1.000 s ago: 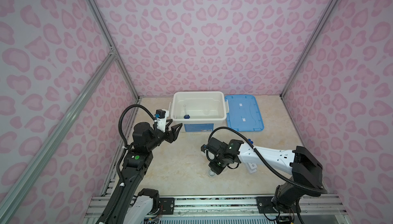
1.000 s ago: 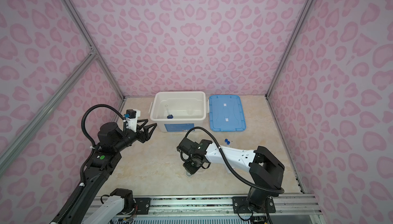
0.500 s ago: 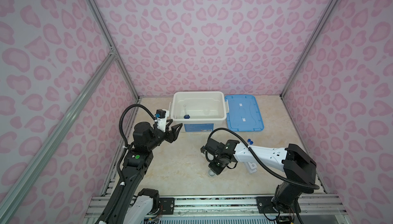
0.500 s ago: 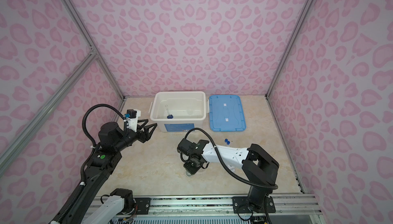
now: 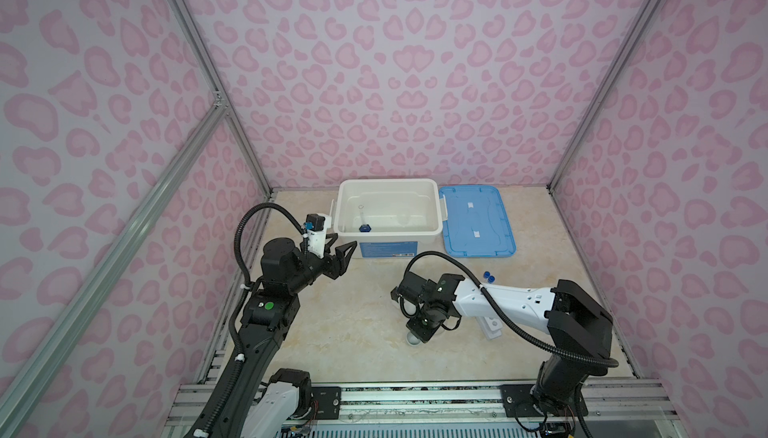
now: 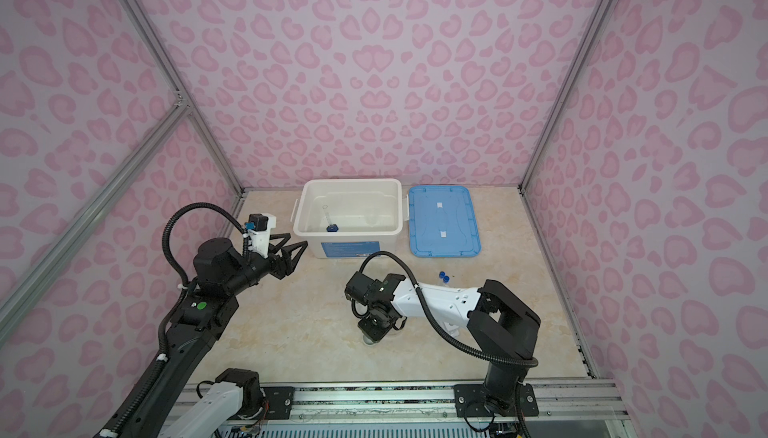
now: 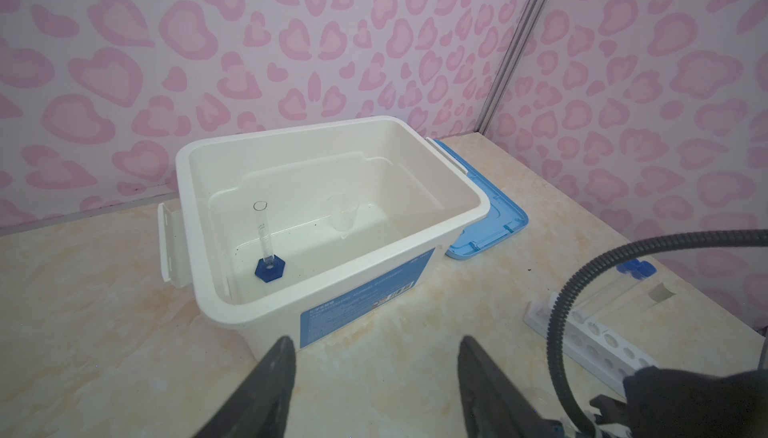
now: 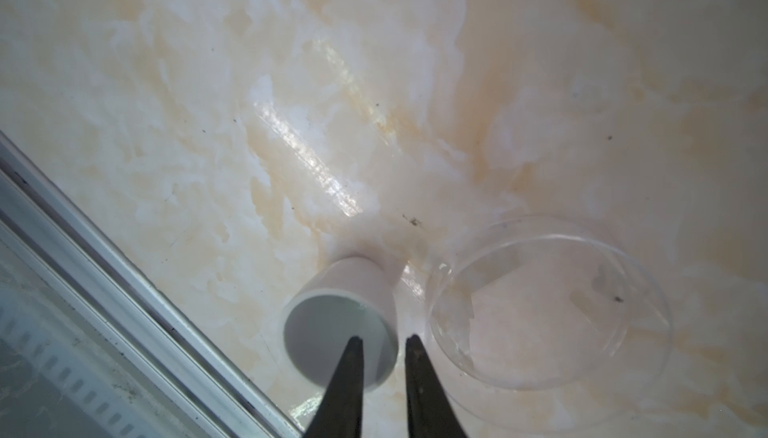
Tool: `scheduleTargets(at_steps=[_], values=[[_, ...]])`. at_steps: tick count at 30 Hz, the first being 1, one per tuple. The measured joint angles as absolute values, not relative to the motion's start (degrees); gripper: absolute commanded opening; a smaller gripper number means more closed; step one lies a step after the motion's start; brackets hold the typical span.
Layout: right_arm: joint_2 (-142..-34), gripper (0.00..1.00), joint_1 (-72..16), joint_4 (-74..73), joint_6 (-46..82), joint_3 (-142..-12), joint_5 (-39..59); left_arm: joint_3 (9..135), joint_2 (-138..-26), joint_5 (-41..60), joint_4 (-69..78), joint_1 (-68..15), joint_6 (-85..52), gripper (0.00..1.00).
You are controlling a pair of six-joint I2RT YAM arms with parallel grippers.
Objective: Organize the chemistry lab equipment
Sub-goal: 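Lower the right gripper and close it on the crucible's rim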
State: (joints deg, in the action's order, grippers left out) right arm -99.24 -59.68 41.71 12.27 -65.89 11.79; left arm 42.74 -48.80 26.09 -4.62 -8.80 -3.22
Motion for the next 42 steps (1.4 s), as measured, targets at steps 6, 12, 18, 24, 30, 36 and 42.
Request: scheduleTargets(at_steps=[6,12,18,24,30,36,42], values=[[-99.92,0.18,-60.36,41.87,12.23,-66.11,11.57,42.74,-48.77,26.04,-4.62,-8.8,-3.18,0.64],[-100.18,0.17,-60.88,41.98,12.23,-66.5,10.92,42.74,-48.77,25.87,-4.62,-8.8,-3.01,0.64],[-101.23,0.16,-61.56,42.46,12.23,-67.05,10.31,42.74,-48.71,25.85,-4.62,-8.8,-3.01,0.64],[-101.51,0.16,-61.93,42.78,12.23,-67.33,9.93,42.72,-48.62,25.67,-4.62,-8.8,-2.98,0.64],[-102.13,0.16,-62.33,42.87,12.23,-67.35,9.26,42.72,-48.53,25.65,-4.64,-8.8,-2.98,0.64],[-102.63,0.16,-62.74,42.85,12.25,-67.48,9.04,42.7,-48.53,25.65,-4.64,-8.8,-2.98,0.64],[-103.2,0.11,-63.26,42.76,12.25,-68.23,8.97,42.7,-48.53,25.65,-4.64,-8.8,-2.98,0.64]])
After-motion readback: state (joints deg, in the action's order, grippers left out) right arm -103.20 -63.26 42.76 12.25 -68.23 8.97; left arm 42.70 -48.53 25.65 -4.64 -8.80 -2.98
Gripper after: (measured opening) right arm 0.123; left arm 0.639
